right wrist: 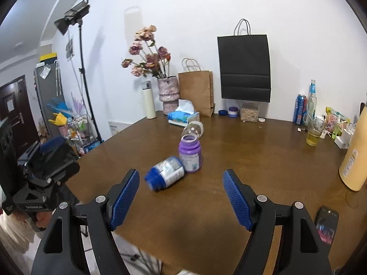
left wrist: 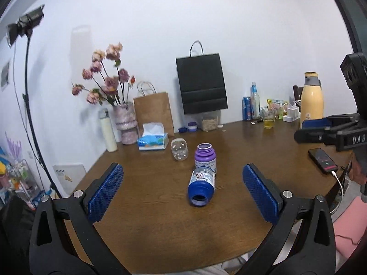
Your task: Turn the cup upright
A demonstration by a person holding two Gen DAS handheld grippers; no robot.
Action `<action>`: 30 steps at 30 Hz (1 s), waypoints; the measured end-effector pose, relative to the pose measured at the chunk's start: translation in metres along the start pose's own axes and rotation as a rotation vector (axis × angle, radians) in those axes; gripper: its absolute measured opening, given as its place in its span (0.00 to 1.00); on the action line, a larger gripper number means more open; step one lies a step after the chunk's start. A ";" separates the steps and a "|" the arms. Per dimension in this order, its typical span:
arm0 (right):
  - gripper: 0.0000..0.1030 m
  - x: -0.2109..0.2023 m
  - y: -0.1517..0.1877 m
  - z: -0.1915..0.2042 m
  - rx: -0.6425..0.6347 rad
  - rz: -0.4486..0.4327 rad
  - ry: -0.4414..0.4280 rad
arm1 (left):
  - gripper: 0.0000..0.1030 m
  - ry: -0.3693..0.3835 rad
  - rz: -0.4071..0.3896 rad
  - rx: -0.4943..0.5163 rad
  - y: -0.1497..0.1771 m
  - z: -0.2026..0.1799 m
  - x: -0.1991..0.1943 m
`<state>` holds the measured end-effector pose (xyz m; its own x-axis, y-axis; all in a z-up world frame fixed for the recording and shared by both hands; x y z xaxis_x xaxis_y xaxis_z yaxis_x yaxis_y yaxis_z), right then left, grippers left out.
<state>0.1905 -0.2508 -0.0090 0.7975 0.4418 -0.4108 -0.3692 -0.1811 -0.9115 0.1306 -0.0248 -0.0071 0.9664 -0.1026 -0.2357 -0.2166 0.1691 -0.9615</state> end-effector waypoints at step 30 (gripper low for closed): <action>0.83 -0.039 0.077 0.053 0.009 -0.048 0.021 | 1.00 -0.085 0.062 -0.150 0.055 -0.010 -0.062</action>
<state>0.1058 -0.2350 -0.0621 0.8242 0.4312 -0.3670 -0.3345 -0.1522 -0.9300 0.0574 -0.0193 -0.0474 0.9575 -0.0121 -0.2883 -0.2880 0.0242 -0.9573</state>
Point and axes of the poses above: each gripper's, at about its wrist camera, not at the fingertips, and x roughly the way its jaws point, z to its left, y to its underside, the point moved 6 cm from there along x, roughly the way its jaws point, and after that the axes turned 1 degree about z, right-handed, at the moved point
